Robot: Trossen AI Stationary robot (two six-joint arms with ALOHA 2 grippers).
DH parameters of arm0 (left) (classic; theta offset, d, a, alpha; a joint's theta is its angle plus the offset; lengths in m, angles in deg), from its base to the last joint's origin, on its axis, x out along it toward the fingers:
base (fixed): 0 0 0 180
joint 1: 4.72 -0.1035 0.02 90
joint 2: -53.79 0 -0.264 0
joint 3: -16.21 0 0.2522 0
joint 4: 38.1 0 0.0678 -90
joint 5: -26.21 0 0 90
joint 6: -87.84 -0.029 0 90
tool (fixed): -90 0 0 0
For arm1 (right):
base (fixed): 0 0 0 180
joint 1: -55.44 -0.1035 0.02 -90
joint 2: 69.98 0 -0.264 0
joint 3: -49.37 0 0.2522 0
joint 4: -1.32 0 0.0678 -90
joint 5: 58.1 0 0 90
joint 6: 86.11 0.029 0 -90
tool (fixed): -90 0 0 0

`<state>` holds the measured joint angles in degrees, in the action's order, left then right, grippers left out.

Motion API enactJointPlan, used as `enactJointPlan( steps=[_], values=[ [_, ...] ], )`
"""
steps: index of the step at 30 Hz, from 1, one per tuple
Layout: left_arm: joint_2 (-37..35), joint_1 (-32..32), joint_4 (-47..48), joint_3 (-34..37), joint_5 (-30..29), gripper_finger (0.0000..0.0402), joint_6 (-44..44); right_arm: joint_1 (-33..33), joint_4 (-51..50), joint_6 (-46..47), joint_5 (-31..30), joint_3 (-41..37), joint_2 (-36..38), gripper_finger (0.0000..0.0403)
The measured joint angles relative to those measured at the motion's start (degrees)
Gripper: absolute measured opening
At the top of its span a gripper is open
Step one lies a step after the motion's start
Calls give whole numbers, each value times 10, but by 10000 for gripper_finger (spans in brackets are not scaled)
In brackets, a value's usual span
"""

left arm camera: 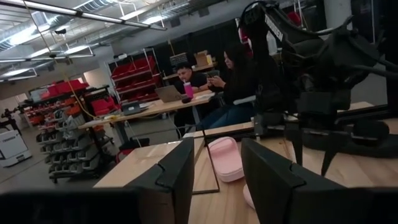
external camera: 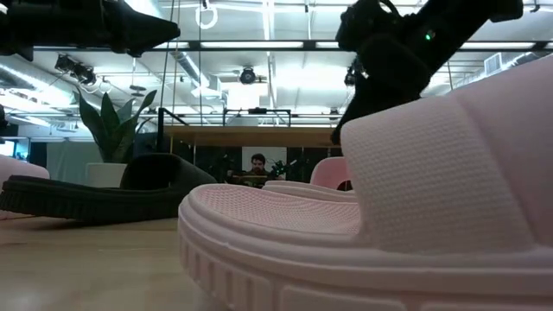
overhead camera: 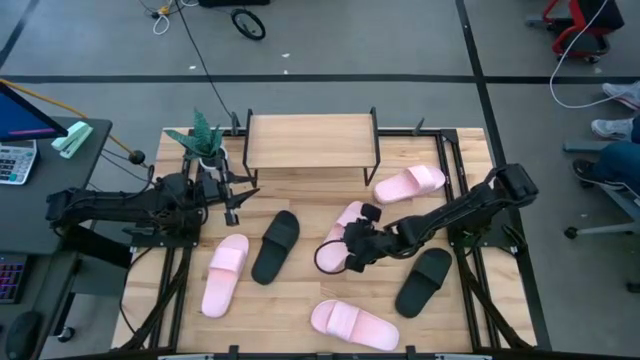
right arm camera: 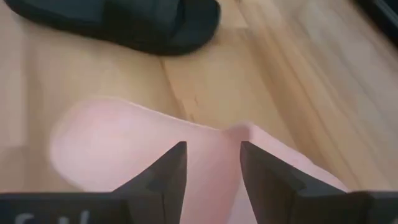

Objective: Pick and place slides into the shelf
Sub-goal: Put the middle right pink slides on the shelf

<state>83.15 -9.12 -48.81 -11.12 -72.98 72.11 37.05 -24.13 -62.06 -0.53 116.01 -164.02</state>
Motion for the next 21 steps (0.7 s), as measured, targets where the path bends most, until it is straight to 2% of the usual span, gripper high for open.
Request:
enactJointPlan(
  steps=[8,21],
  values=[
    [0,0,4,0,0,136,0,-1,-90,56,-44,0,-2,156],
    [0,0,4,0,0,134,0,-5,-61,68,-44,-3,-2,156]
  ],
)
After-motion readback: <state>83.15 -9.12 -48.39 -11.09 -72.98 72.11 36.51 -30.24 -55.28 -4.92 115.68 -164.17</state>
